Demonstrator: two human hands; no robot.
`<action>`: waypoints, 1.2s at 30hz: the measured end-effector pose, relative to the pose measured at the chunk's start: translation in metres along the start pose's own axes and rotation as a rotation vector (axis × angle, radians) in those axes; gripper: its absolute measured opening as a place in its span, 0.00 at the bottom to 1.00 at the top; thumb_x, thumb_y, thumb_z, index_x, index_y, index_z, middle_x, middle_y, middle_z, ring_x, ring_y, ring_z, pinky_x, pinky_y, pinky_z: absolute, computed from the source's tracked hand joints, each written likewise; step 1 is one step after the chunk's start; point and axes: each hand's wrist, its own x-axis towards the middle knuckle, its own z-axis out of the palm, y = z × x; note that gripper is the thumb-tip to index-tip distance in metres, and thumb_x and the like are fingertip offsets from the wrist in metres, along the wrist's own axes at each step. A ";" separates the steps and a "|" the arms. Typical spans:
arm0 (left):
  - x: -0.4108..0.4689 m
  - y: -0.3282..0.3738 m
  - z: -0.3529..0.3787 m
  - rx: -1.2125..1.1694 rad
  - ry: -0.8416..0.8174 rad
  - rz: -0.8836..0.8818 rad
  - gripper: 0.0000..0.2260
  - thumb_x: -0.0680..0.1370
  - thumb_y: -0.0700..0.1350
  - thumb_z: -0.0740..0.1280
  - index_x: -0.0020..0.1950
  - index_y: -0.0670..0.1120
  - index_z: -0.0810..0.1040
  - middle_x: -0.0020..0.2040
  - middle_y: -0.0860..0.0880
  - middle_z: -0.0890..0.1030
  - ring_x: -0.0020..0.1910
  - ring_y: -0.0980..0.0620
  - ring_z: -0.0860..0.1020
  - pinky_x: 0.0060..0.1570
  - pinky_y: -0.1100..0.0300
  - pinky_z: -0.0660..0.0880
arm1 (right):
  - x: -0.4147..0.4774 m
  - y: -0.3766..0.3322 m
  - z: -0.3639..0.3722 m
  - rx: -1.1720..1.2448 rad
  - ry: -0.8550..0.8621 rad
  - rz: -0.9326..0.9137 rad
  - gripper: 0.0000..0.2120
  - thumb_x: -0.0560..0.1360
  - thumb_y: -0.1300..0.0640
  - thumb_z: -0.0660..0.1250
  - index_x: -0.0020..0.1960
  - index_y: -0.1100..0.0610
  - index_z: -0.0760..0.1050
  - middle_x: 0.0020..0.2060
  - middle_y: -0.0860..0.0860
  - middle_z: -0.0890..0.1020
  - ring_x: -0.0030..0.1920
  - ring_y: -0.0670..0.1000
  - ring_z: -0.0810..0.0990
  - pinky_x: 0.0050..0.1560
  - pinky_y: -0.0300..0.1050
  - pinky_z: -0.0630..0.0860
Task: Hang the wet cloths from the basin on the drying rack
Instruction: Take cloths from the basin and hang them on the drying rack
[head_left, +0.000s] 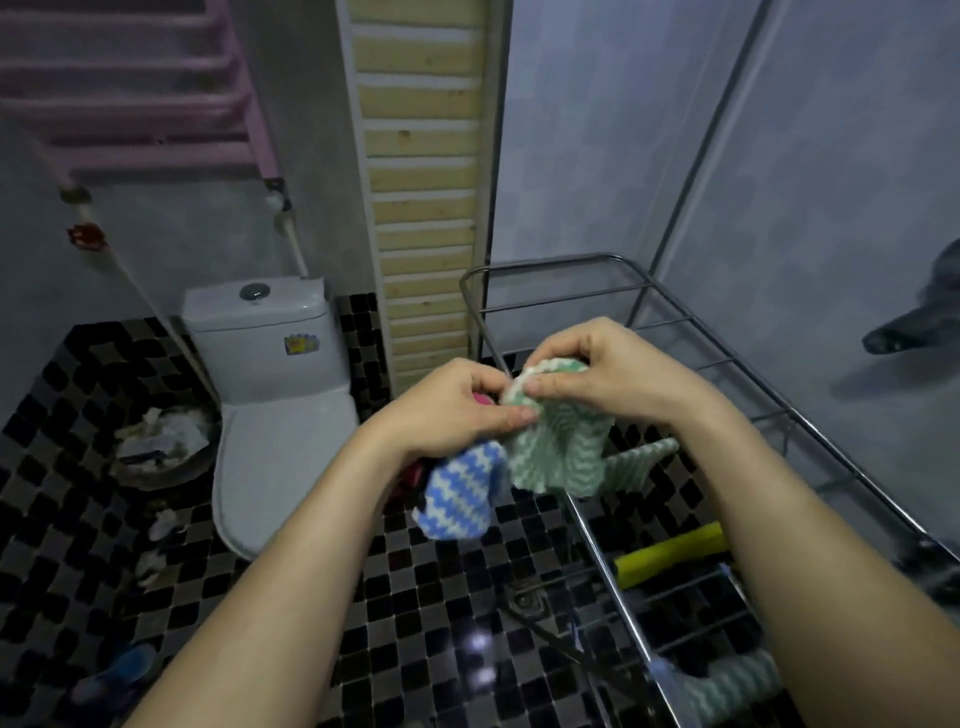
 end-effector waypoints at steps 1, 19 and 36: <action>0.010 -0.002 -0.008 0.029 -0.004 -0.022 0.12 0.75 0.49 0.73 0.41 0.40 0.81 0.26 0.55 0.72 0.25 0.58 0.67 0.29 0.66 0.65 | 0.008 0.003 -0.005 -0.023 0.019 0.012 0.04 0.71 0.55 0.75 0.44 0.53 0.84 0.37 0.47 0.85 0.38 0.41 0.80 0.43 0.41 0.76; 0.193 -0.071 -0.039 0.309 0.320 -0.062 0.08 0.77 0.51 0.68 0.41 0.49 0.78 0.33 0.45 0.80 0.31 0.46 0.76 0.34 0.52 0.73 | 0.120 0.169 -0.072 0.558 0.429 0.398 0.01 0.75 0.68 0.67 0.47 0.64 0.76 0.39 0.57 0.80 0.39 0.53 0.80 0.38 0.41 0.82; 0.279 -0.150 -0.033 0.392 0.427 -0.380 0.08 0.76 0.54 0.70 0.40 0.51 0.77 0.29 0.53 0.75 0.29 0.55 0.73 0.31 0.59 0.65 | 0.222 0.285 -0.028 0.110 0.434 0.521 0.13 0.75 0.55 0.70 0.38 0.65 0.77 0.33 0.62 0.78 0.35 0.57 0.78 0.44 0.58 0.79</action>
